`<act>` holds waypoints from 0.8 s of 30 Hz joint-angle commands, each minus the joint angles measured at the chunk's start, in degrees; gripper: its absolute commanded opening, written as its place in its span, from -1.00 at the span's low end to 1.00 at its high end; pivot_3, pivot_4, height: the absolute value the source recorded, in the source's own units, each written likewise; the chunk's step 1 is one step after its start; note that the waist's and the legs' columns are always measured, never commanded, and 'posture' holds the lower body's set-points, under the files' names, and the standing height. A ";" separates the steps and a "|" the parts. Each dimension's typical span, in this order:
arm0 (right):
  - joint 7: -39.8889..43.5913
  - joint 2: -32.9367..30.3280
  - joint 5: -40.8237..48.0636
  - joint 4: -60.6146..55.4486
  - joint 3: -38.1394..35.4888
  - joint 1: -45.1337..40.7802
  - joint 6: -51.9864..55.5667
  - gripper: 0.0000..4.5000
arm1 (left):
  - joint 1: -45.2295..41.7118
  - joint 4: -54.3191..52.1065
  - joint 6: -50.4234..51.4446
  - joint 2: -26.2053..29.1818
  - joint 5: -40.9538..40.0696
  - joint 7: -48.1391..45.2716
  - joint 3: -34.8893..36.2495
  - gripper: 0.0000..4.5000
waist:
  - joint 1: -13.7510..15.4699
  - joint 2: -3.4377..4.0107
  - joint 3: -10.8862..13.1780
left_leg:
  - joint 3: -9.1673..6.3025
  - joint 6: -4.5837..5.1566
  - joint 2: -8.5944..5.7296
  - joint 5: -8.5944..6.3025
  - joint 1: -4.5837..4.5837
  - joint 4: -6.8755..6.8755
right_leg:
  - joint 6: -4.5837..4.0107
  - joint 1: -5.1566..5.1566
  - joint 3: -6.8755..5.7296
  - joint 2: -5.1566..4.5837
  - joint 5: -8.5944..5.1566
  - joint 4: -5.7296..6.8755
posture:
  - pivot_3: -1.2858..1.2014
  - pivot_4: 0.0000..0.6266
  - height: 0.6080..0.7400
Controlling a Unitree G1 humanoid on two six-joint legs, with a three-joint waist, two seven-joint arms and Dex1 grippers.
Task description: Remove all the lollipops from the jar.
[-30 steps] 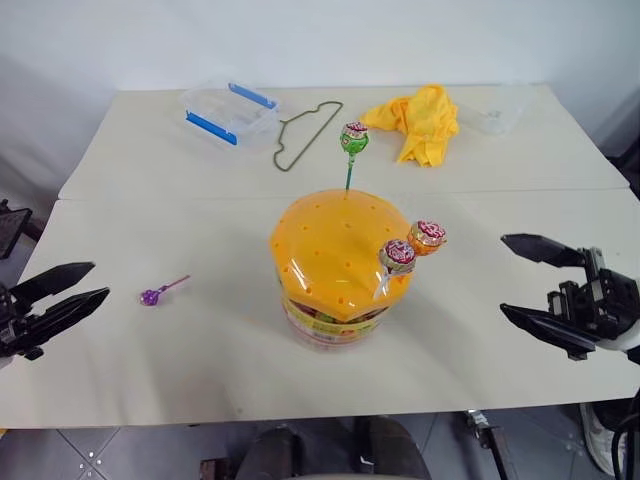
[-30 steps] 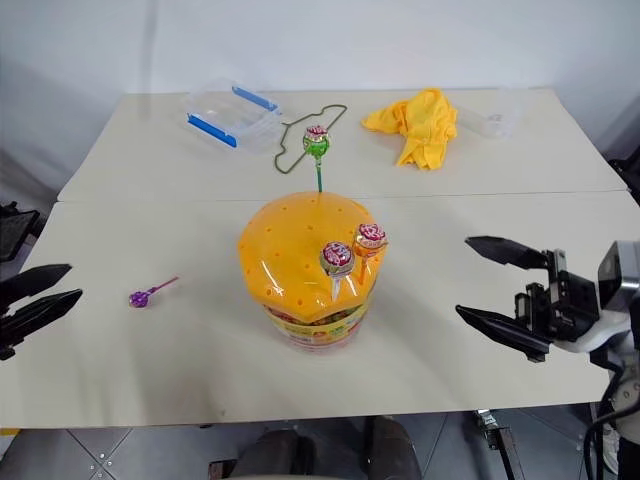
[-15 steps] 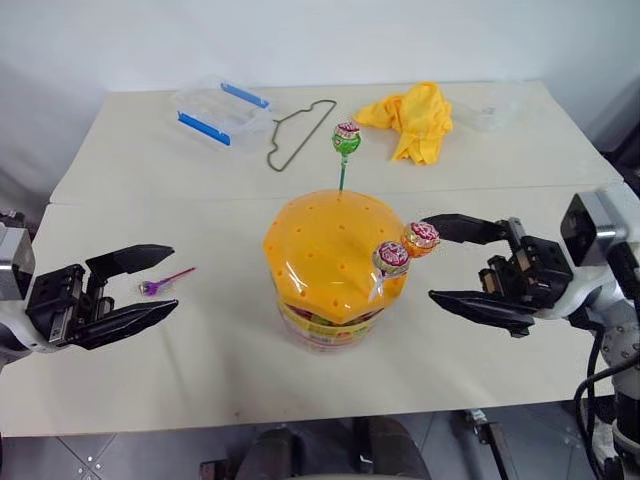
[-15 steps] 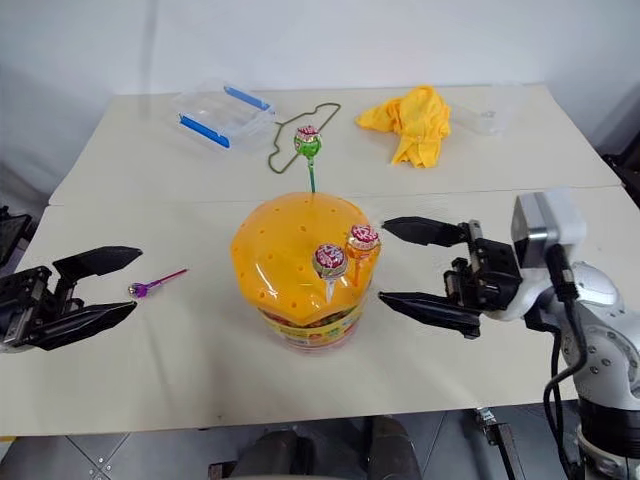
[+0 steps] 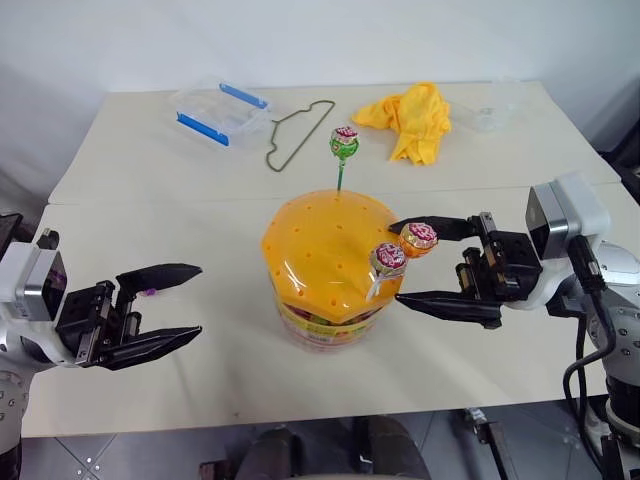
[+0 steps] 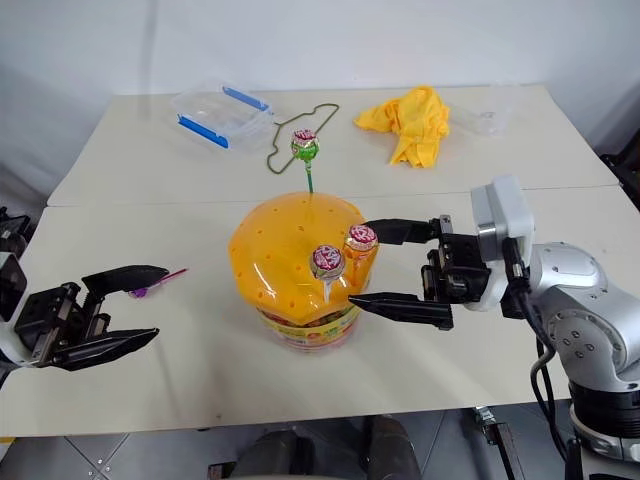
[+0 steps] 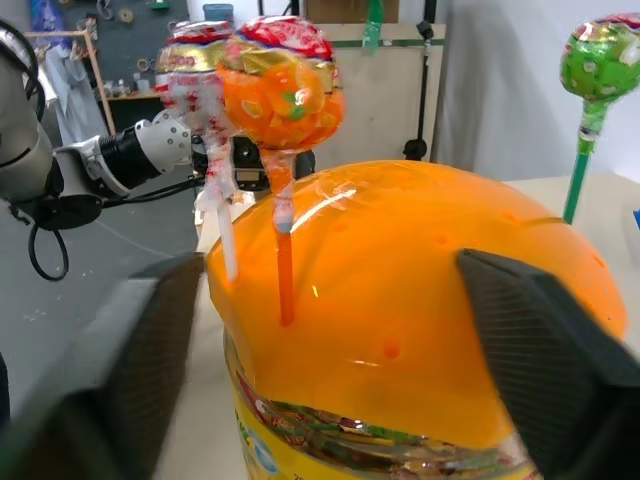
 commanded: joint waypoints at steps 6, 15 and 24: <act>1.08 2.28 0.48 -1.36 -0.75 -0.98 -2.55 -0.50 | -1.33 -1.36 -0.76 1.12 -0.10 -0.20 -0.69 0.72 | 0.08 0.00 0.00 | -0.01 0.00 0.00 0.00 -0.01 0.00 | 0.00 0.00 0.00 0.00 0.00 0.00 | 0.03 -0.52 1.00; -12.23 4.46 17.83 2.80 -13.20 -1.40 1.51 -0.98 | -3.10 1.13 -3.24 1.18 1.68 -2.06 -1.39 0.72 | 0.04 0.00 0.01 | -0.02 0.00 0.00 0.00 -0.02 0.00 | 0.00 0.00 0.00 -0.01 0.00 0.02 | 0.03 -0.52 1.00; -5.41 -17.58 -7.98 20.65 -18.16 17.31 -0.94 -0.98 | -5.21 5.07 -7.40 2.04 7.83 -6.17 -5.51 0.72 | 0.84 0.00 0.00 | 0.00 0.12 -0.03 -0.05 -0.09 -0.02 | 0.00 0.07 -0.07 -0.04 0.00 -0.06 | 0.03 -0.52 1.00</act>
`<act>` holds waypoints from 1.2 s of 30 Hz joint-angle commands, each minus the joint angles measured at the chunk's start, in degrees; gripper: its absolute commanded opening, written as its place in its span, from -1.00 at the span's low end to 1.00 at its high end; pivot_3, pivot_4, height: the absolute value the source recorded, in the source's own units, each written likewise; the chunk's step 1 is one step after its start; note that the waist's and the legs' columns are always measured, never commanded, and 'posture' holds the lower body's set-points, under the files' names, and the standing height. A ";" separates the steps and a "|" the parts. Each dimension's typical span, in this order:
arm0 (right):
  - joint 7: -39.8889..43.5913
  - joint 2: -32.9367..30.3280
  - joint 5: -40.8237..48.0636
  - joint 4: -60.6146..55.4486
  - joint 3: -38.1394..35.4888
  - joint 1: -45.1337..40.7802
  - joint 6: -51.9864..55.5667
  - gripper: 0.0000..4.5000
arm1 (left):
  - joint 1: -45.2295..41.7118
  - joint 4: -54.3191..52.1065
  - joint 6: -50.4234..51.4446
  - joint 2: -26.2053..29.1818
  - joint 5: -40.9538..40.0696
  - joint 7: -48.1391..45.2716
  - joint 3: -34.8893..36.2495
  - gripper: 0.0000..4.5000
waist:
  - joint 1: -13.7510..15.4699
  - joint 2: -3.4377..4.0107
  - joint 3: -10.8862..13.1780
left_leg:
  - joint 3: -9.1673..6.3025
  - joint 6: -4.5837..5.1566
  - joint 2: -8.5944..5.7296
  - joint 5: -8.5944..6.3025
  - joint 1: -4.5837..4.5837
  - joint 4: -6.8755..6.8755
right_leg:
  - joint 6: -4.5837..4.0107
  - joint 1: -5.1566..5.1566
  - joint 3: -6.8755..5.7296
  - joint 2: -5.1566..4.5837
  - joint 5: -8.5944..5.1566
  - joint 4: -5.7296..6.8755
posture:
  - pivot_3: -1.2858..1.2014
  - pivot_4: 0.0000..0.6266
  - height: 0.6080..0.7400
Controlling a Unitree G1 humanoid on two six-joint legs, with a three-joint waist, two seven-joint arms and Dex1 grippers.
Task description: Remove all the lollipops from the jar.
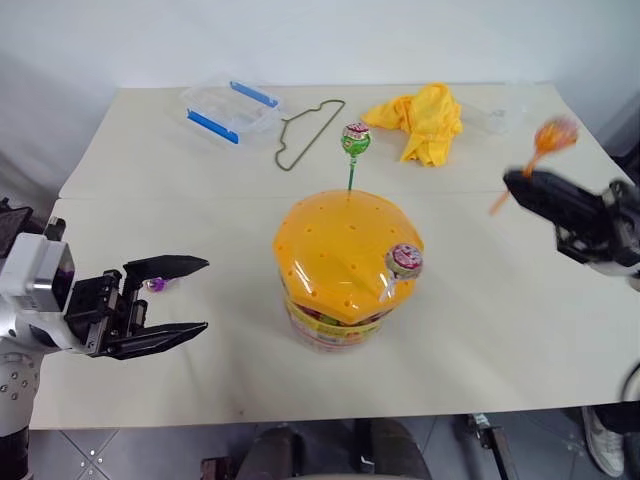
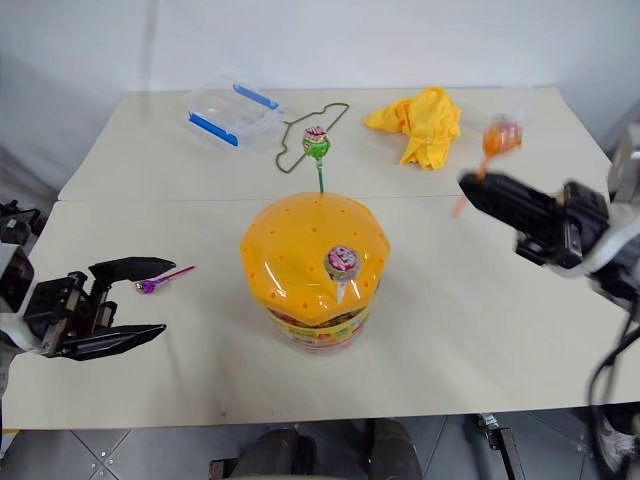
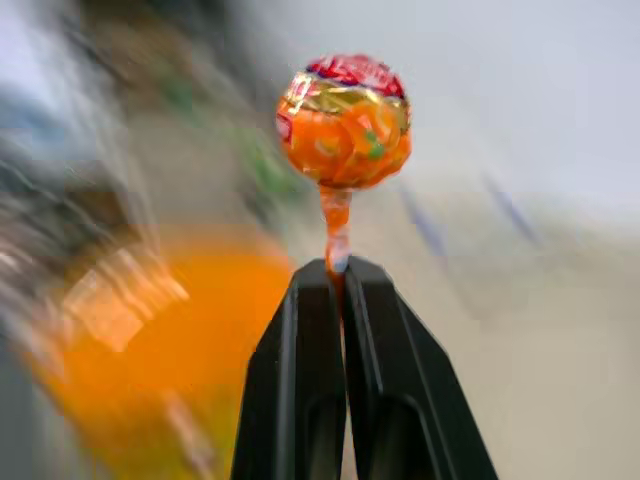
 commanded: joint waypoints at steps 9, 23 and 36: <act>0.60 -7.54 -42.59 20.51 11.46 11.25 -23.21 -0.98 | -1.22 2.94 -6.13 -0.01 4.61 -4.05 -2.93 0.72 | -0.76 0.07 0.04 | 0.14 -0.06 0.01 0.06 0.05 0.07 | 0.04 -0.05 -0.01 0.02 0.02 0.01 | 0.03 -0.52 1.00; 16.75 -4.54 -37.48 27.58 5.26 11.68 -31.08 0.00 | -2.14 6.02 -8.25 0.07 4.24 -3.97 -1.85 0.72 | -0.71 0.12 0.05 | 0.08 -0.12 0.03 0.10 0.09 0.08 | 0.03 -0.01 -0.05 0.02 0.02 0.04 | 0.03 -0.52 1.00; 14.73 3.54 -1.37 -10.67 7.26 -5.72 -10.71 0.00 | -3.88 12.88 -1.73 1.54 -1.17 -5.08 2.15 0.72 | -0.73 0.18 0.11 | -0.05 -0.19 0.12 0.07 0.10 0.07 | 0.01 -0.03 -0.11 0.04 0.00 0.06 | 0.03 -0.52 1.00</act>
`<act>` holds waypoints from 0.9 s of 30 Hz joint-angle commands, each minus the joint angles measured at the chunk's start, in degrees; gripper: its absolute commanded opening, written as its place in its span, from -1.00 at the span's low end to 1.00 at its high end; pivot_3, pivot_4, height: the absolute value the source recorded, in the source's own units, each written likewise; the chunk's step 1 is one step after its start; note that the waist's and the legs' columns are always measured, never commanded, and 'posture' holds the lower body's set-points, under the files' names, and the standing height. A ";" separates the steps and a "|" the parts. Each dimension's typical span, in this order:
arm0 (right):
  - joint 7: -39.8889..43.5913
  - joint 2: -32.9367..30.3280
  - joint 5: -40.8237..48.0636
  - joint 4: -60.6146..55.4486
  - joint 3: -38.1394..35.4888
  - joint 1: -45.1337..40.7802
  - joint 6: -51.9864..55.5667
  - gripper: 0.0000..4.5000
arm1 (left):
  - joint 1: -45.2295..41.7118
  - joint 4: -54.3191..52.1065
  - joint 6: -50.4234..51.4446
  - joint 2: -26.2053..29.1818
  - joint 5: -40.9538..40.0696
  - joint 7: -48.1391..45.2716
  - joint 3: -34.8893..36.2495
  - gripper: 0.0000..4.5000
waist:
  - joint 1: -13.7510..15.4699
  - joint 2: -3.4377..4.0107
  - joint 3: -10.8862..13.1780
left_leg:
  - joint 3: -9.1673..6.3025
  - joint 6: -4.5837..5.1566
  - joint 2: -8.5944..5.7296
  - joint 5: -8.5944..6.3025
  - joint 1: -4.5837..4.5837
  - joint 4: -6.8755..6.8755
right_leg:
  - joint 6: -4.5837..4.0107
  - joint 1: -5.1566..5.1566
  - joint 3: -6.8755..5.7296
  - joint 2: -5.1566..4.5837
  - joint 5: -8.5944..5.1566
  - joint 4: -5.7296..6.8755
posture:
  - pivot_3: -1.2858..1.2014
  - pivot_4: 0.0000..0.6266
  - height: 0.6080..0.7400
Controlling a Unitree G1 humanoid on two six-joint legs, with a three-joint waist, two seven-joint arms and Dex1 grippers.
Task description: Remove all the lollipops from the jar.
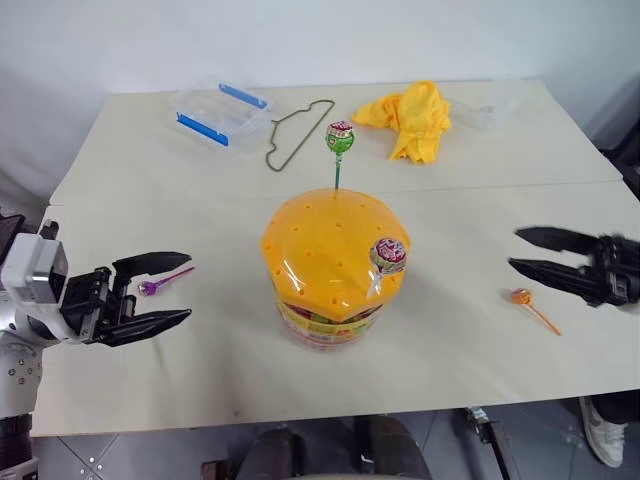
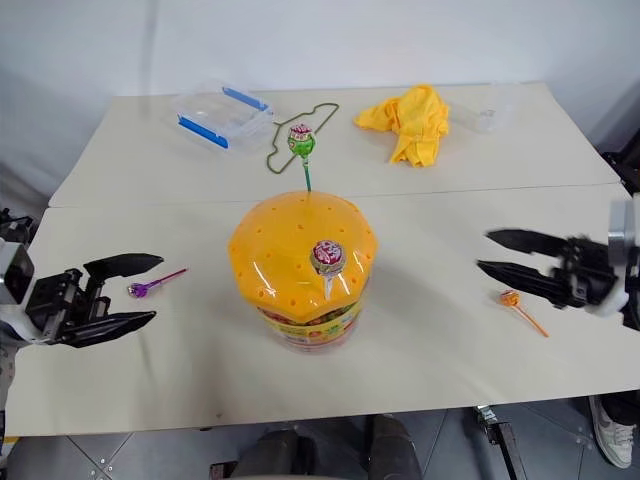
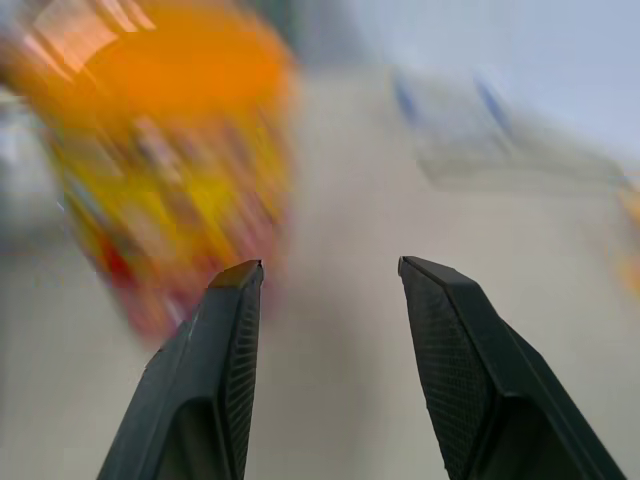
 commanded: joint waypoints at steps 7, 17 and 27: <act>-2.08 5.19 5.76 -11.11 12.19 -13.89 5.14 0.00 | -0.68 0.90 -0.53 1.55 -0.42 -2.45 2.99 0.72 | 0.58 -0.13 -0.01 | -0.06 0.12 -0.10 -0.08 -0.17 -0.01 | 0.00 -0.01 -0.12 -0.10 0.01 -0.01 | 0.03 -0.52 1.00; 4.62 12.01 -2.81 -10.59 22.79 -20.17 0.28 0.00 | 0.08 -7.55 1.85 -2.35 -5.10 4.42 4.07 0.72 | 0.02 -0.16 0.00 | -0.16 0.16 -0.10 -0.09 -0.49 0.12 | 0.05 -0.11 -0.63 -0.10 0.03 -0.02 | 0.03 -0.52 1.00; 5.72 14.28 -5.00 -9.86 22.53 -20.13 -1.86 -0.55 | 1.24 -12.69 1.98 -3.81 -6.25 7.11 3.39 0.72 | 0.00 -0.18 0.01 | -0.13 0.09 -0.08 -0.01 -0.42 0.21 | 0.08 -0.06 -0.60 -0.09 0.04 0.08 | 0.03 -0.52 1.00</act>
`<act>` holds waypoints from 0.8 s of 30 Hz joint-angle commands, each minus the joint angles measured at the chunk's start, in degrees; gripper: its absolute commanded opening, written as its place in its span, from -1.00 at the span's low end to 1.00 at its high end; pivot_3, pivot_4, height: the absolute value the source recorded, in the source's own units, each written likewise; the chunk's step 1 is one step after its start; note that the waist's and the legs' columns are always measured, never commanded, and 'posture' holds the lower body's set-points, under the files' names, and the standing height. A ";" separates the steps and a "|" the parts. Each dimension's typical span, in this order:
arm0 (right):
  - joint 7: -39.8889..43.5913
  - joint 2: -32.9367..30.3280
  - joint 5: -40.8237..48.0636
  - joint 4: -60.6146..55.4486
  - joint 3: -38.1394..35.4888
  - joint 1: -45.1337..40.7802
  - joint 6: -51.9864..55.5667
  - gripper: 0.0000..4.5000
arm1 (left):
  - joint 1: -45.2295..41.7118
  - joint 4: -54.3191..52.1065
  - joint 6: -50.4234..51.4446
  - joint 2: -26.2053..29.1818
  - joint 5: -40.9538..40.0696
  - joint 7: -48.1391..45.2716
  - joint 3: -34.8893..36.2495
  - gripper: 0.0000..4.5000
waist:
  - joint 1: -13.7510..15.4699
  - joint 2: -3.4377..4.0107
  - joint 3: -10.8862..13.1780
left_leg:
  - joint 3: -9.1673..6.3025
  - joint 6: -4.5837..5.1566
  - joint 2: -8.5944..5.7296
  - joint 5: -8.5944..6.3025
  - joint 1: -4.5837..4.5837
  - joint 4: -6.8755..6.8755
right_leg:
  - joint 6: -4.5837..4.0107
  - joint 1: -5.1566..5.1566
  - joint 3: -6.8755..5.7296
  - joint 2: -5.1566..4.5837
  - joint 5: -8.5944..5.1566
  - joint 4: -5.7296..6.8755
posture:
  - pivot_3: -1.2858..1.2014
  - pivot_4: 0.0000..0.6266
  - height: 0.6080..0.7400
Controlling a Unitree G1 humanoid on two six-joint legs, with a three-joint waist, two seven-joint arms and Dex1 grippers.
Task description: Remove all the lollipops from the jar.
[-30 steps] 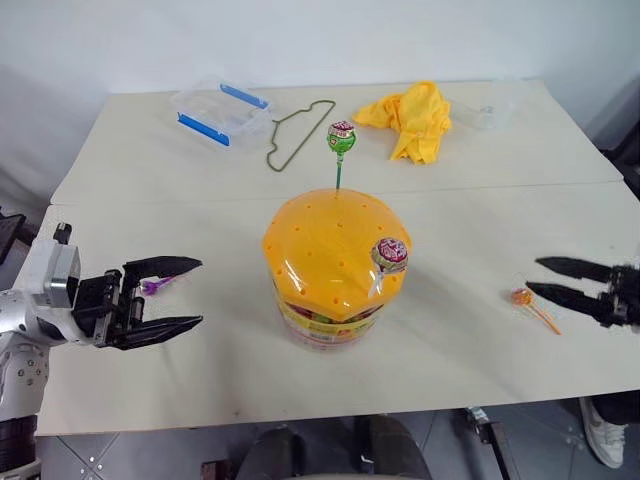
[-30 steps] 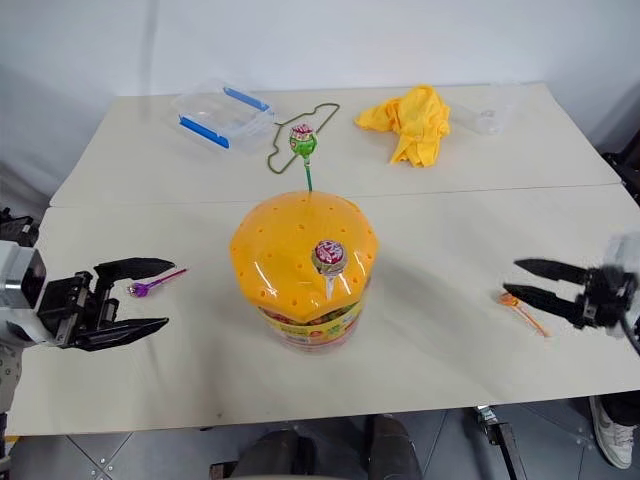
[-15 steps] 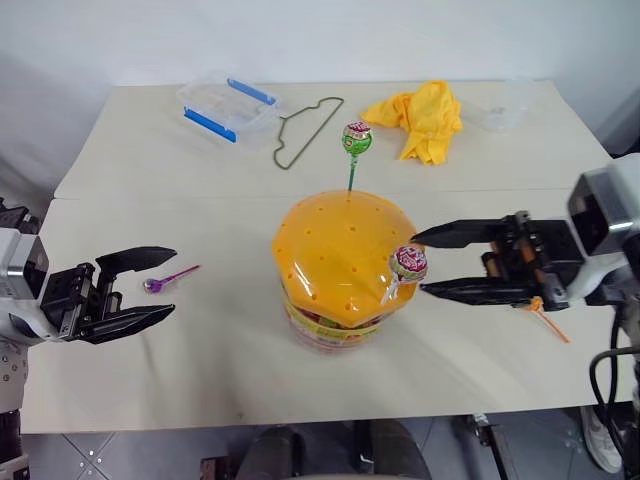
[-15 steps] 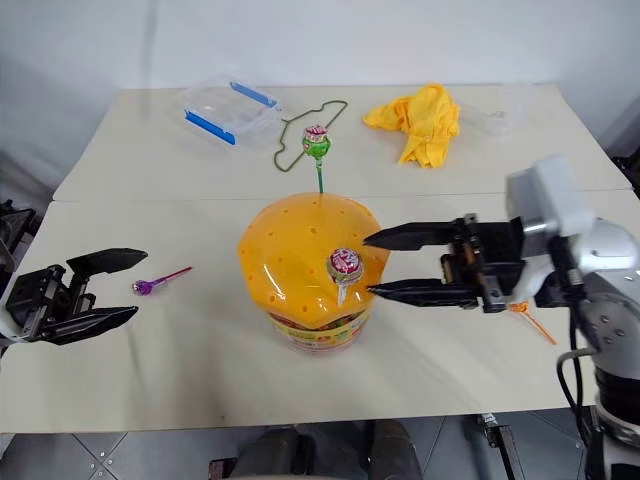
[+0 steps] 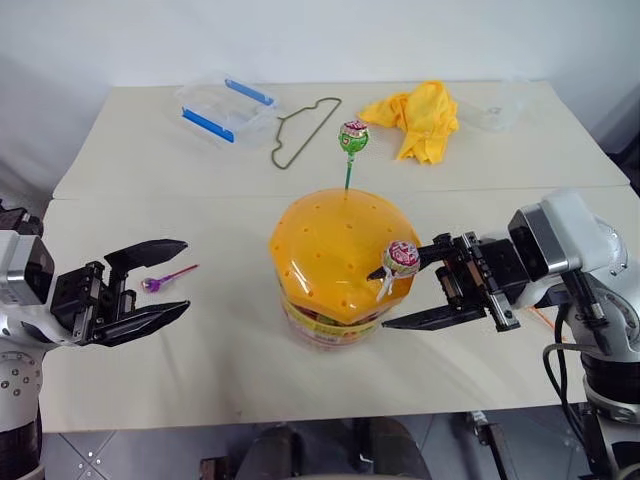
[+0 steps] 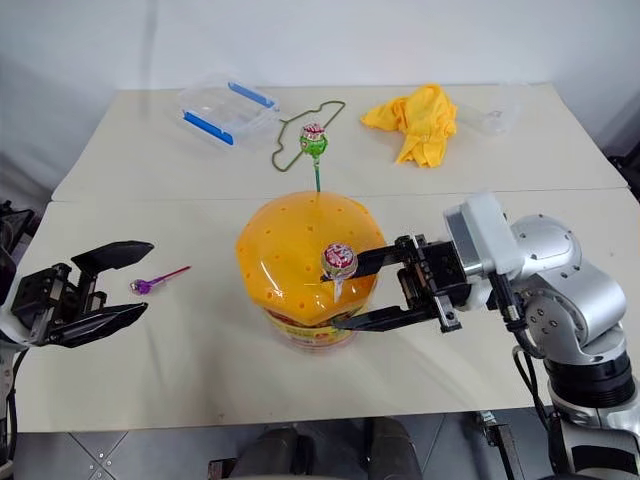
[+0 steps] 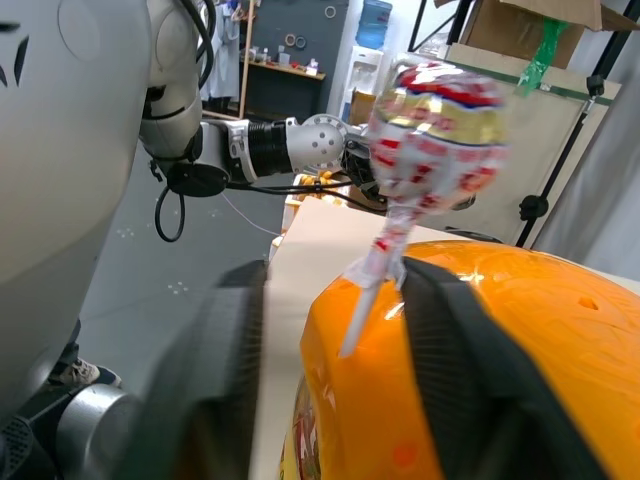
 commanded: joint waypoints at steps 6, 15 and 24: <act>-2.00 1.54 3.18 0.48 -3.89 -0.30 -0.43 -0.99 | -1.83 -5.63 1.42 -1.30 -4.44 4.20 -0.33 0.72 | -0.04 0.00 0.00 | -0.02 0.00 0.00 0.00 0.02 -0.01 | 0.00 0.02 0.00 0.00 0.00 -0.01 | 0.03 -0.52 1.00; -16.84 -8.45 18.09 4.10 -20.07 -0.36 12.15 -0.99 | -1.49 -3.90 -0.83 3.12 1.86 -1.79 -2.76 0.72 | 0.09 0.00 0.00 | -0.02 0.02 -0.01 0.01 0.00 0.00 | -0.01 0.03 -0.03 -0.02 0.00 -0.04 | 0.03 -0.52 1.00; -9.84 -27.82 -19.41 33.41 -13.59 15.87 -1.44 -0.99 | -3.77 -0.69 -4.74 4.05 7.57 -5.87 -7.63 0.72 | 0.24 -0.05 -0.03 | 0.21 0.14 -0.05 0.01 0.00 -0.06 | 0.02 0.02 0.04 -0.02 0.01 -0.09 | 0.03 -0.52 1.00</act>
